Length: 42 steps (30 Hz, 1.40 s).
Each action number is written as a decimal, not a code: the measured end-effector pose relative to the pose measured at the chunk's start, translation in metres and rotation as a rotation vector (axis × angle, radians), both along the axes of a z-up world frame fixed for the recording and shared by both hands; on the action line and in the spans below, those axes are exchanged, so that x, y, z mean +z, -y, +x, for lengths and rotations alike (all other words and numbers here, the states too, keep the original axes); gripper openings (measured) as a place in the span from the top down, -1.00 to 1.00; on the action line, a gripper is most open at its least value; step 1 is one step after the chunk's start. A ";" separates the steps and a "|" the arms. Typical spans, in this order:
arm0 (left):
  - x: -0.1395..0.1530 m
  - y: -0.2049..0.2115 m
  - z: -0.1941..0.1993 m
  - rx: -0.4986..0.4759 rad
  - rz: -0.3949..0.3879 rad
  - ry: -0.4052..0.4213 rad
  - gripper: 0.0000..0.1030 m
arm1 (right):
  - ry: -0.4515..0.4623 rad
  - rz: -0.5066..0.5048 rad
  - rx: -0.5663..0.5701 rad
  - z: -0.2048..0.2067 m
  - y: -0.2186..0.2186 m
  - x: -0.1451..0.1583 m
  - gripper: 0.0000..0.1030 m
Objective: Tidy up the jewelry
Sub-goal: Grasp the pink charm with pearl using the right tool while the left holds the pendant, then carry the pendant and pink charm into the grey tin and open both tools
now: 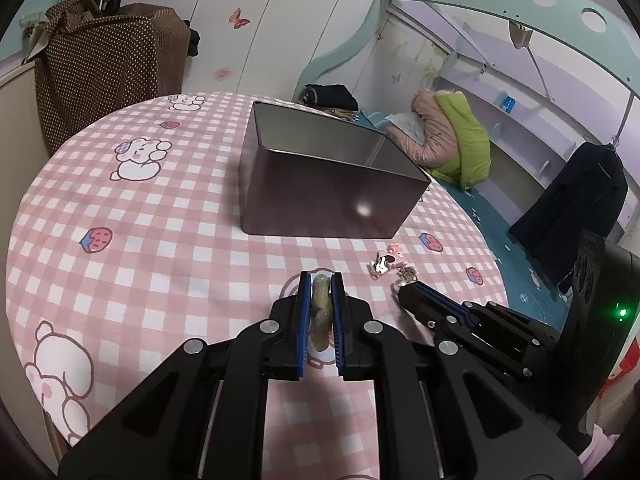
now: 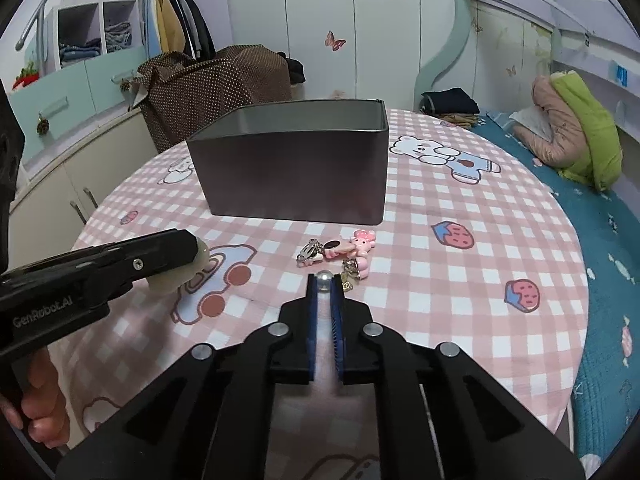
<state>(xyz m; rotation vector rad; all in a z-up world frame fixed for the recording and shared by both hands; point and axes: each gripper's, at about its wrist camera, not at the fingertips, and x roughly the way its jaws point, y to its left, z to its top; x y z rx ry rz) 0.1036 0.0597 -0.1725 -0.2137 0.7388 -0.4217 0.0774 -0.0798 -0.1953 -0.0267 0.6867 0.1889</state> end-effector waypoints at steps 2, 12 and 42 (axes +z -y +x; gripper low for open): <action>0.000 0.000 0.000 -0.001 0.001 0.000 0.80 | -0.005 -0.001 -0.006 0.002 -0.001 0.001 0.77; -0.004 0.001 0.002 -0.013 -0.011 -0.008 0.80 | -0.017 -0.040 -0.035 0.008 -0.005 0.001 0.72; 0.032 0.012 0.003 -0.009 0.025 0.091 0.80 | 0.071 0.091 -0.030 0.006 0.019 0.038 0.80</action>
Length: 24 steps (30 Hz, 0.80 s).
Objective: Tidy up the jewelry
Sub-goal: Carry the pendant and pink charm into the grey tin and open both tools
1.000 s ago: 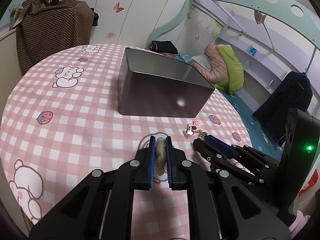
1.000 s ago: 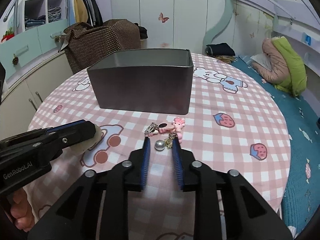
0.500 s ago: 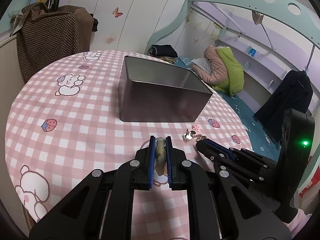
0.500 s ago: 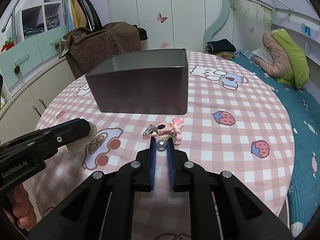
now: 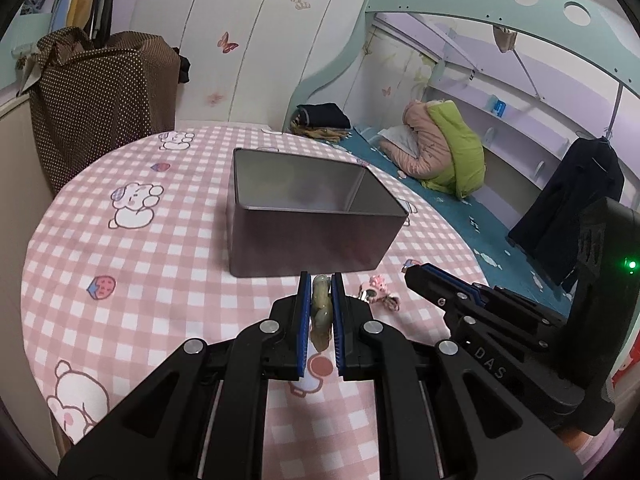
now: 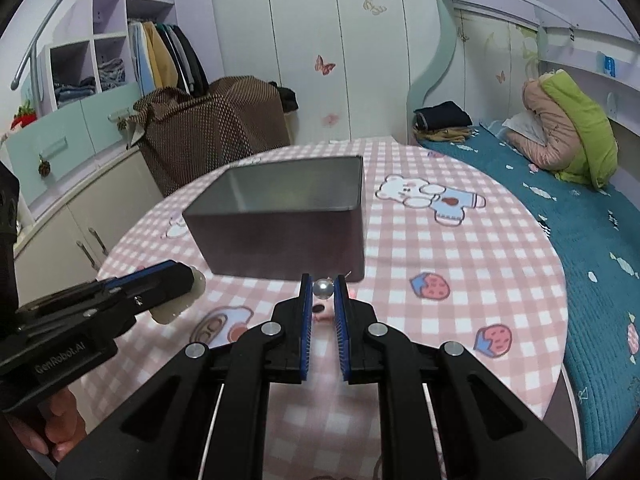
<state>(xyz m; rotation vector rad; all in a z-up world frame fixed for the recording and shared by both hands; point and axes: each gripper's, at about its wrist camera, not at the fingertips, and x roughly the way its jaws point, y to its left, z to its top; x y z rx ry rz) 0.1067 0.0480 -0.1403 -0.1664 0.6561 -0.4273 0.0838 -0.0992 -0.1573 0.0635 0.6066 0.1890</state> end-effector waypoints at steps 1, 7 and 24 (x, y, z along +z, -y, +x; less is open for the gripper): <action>0.002 0.001 0.001 -0.001 -0.002 0.004 0.80 | 0.006 0.002 -0.002 0.001 0.001 0.002 0.80; 0.012 0.004 0.007 0.002 -0.011 0.031 0.80 | 0.049 0.022 -0.014 0.009 0.008 0.016 0.80; 0.032 0.010 0.048 0.037 -0.011 0.082 0.80 | 0.114 0.034 0.034 0.047 -0.002 0.033 0.79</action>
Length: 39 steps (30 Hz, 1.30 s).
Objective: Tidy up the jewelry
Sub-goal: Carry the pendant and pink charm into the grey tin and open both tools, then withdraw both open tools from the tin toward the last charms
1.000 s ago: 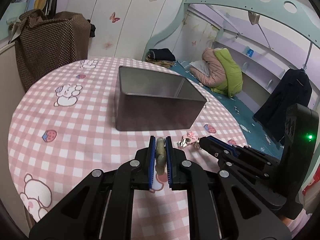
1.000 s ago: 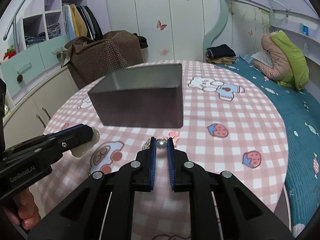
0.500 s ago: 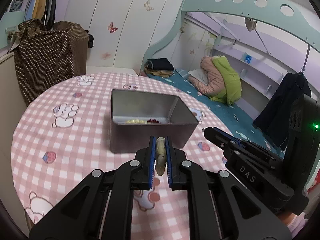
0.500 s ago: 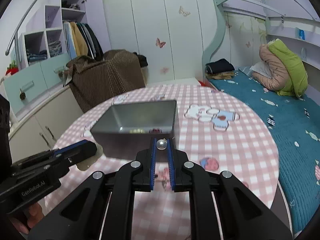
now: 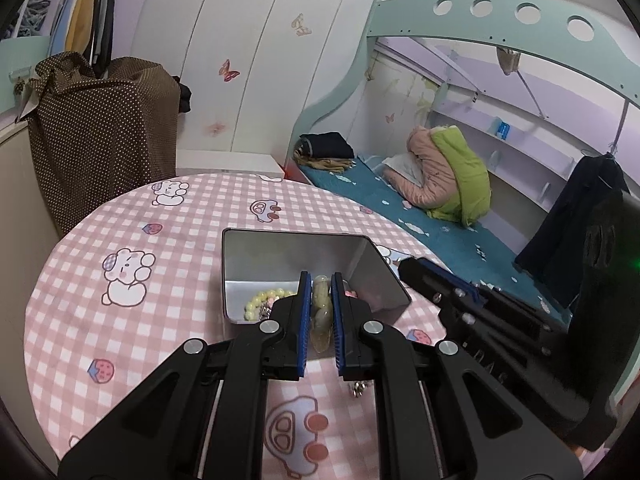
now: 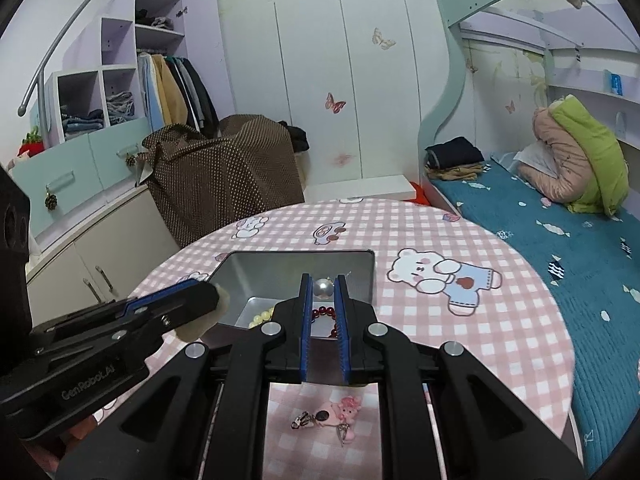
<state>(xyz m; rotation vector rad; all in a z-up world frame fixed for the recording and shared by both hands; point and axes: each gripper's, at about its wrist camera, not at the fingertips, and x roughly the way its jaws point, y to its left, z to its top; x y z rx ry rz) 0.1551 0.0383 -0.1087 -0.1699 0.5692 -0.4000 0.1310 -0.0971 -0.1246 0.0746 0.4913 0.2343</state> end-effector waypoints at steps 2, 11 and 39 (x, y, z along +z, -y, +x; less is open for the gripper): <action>-0.002 0.001 0.006 0.000 -0.003 -0.006 0.80 | -0.014 -0.001 0.008 0.004 -0.002 -0.004 0.79; -0.014 0.003 0.025 0.017 0.010 -0.040 0.80 | -0.055 0.003 0.023 0.019 -0.004 -0.016 0.77; -0.012 0.003 0.012 0.043 0.054 -0.019 0.61 | -0.003 -0.023 -0.051 0.002 0.010 -0.005 -0.08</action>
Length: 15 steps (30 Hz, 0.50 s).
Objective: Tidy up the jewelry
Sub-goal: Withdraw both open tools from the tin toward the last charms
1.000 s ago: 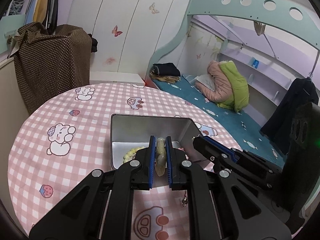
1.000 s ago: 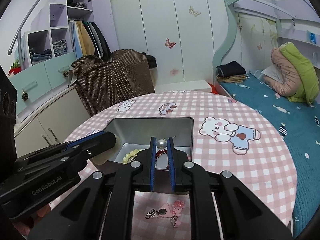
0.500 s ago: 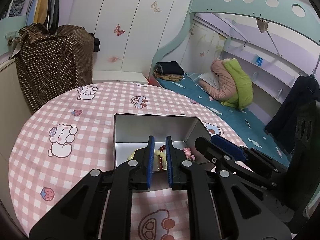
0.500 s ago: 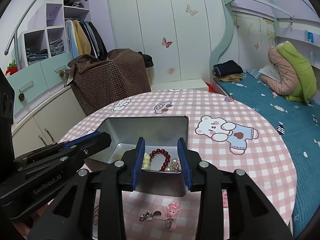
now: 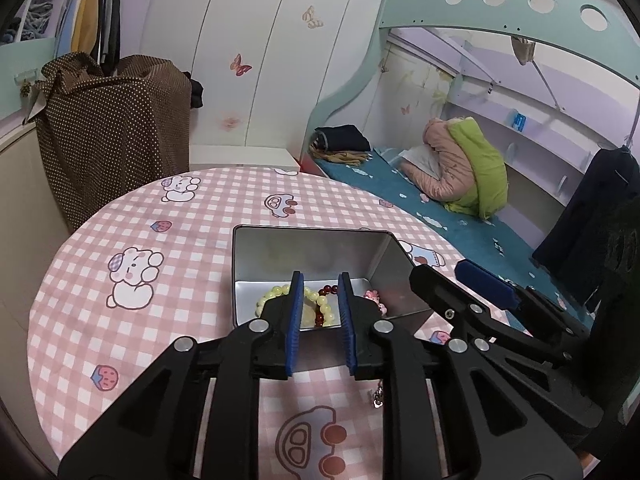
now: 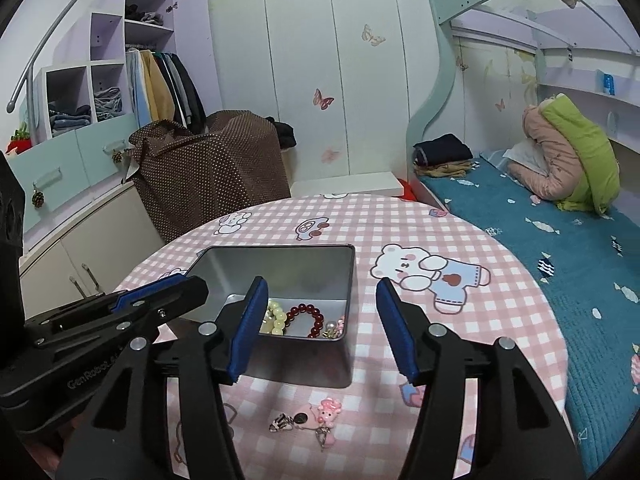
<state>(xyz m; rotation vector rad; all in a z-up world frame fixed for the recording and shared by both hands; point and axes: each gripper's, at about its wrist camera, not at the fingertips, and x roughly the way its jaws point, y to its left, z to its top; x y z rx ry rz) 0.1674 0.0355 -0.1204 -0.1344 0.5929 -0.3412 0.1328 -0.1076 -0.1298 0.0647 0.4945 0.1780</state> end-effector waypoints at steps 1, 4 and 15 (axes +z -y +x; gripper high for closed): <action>0.001 0.001 -0.001 0.002 0.002 -0.001 0.56 | 0.000 -0.001 -0.002 -0.001 0.001 0.000 -0.10; 0.002 0.000 -0.006 0.012 0.009 0.000 0.39 | 0.004 -0.002 -0.020 -0.008 0.005 0.002 -0.18; 0.009 -0.002 -0.034 0.050 0.047 0.045 -0.73 | -0.014 -0.034 -0.090 -0.029 0.029 -0.006 -0.56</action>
